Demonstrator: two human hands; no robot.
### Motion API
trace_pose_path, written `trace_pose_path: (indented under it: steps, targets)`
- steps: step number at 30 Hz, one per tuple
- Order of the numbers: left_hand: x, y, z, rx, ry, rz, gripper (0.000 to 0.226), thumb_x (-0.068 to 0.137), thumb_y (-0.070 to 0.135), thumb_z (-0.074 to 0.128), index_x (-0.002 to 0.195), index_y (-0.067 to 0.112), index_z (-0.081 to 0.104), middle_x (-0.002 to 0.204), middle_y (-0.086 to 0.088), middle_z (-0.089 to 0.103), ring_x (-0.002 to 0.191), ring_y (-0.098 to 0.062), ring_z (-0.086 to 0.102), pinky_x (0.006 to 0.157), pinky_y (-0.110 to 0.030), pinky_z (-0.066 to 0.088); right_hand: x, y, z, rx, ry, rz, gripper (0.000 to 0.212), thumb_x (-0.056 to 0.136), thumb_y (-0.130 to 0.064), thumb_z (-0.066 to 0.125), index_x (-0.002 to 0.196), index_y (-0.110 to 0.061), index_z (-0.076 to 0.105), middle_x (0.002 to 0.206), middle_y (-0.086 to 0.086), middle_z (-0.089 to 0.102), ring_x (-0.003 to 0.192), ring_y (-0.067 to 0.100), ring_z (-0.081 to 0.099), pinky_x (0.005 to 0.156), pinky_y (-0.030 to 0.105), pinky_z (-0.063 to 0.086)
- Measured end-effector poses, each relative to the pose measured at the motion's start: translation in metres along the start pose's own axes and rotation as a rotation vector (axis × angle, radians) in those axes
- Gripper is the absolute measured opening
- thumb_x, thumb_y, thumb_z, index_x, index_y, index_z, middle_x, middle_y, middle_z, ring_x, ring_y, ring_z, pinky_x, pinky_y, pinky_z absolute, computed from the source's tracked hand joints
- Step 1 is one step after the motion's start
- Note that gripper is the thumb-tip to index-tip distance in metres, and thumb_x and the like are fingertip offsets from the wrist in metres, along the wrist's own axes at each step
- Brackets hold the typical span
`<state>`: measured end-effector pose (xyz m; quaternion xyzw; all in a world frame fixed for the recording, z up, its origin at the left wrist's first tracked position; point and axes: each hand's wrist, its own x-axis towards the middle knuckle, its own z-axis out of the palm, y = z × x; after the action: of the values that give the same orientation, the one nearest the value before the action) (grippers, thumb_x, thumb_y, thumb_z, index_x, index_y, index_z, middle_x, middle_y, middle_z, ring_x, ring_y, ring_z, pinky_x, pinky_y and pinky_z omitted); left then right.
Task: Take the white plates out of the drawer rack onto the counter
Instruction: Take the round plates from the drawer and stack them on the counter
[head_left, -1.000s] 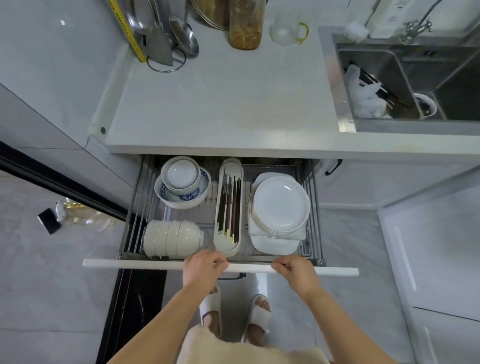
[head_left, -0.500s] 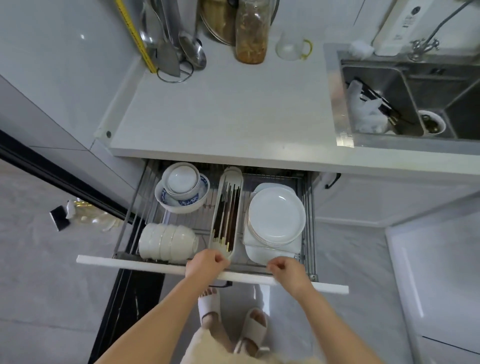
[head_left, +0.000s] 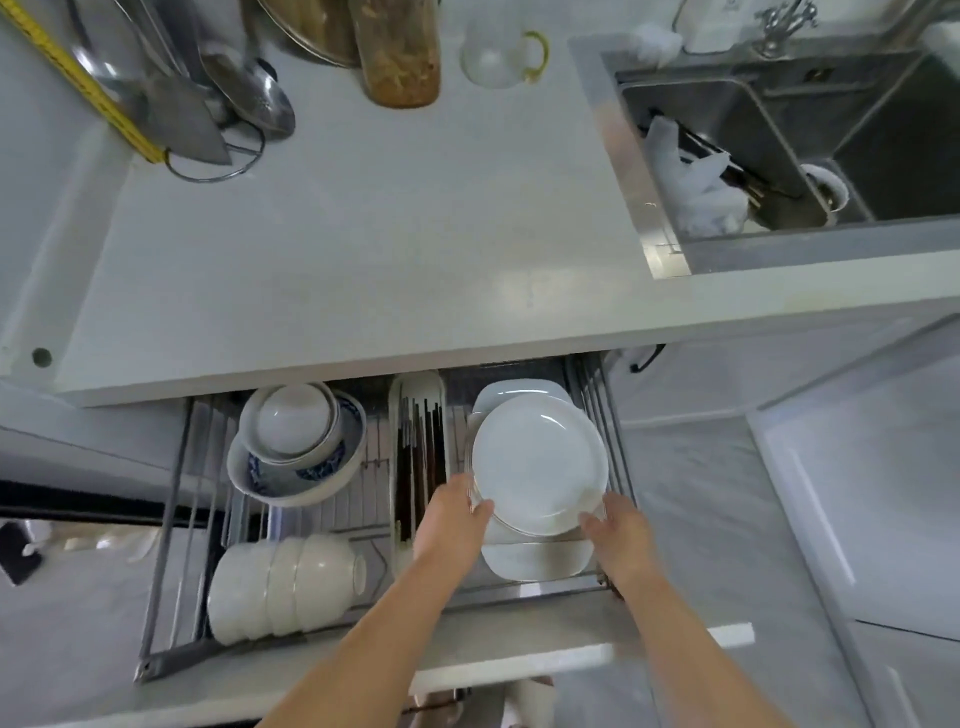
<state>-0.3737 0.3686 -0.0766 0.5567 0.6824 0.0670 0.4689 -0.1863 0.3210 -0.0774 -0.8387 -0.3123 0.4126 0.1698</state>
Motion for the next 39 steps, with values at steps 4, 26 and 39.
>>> trace_pose_path:
  steps: [4,26,39]
  targets:
    - [0.026,-0.002,-0.001,0.127,-0.015,0.085,0.05,0.095,0.028,0.047,0.142,0.027,0.031,0.114,-0.005,0.052,0.083,-0.015,0.054,0.07,-0.031,0.047,0.022,0.001,0.003,-0.015,0.057,0.071,0.025,0.085,-0.013,0.059,0.105,0.002,0.056,0.1,0.016,0.059,0.098,0.035,0.058,0.073,0.031,0.039]
    - [0.068,-0.007,0.009,-0.187,-0.034,-0.032,0.05,0.09,0.014,0.049,0.133,0.04,0.049,0.069,0.004,0.061,0.054,-0.013,0.062,0.065,-0.033,0.061,0.046,-0.002,0.024,0.059,0.216,0.077,0.026,0.075,0.006,0.046,0.091,-0.007,0.063,0.092,0.025,0.061,0.07,0.036,0.057,0.061,0.031,0.043]
    - [0.026,-0.011,-0.019,-0.386,0.112,-0.126,0.05,0.093,0.012,0.052,0.136,0.038,0.046,0.079,-0.007,0.068,0.068,-0.021,0.068,0.062,-0.032,0.062,0.011,-0.032,0.002,0.329,0.091,-0.026,0.042,0.08,0.003,0.047,0.111,-0.02,0.062,0.1,0.004,0.07,0.093,0.031,0.064,0.084,0.054,0.055]
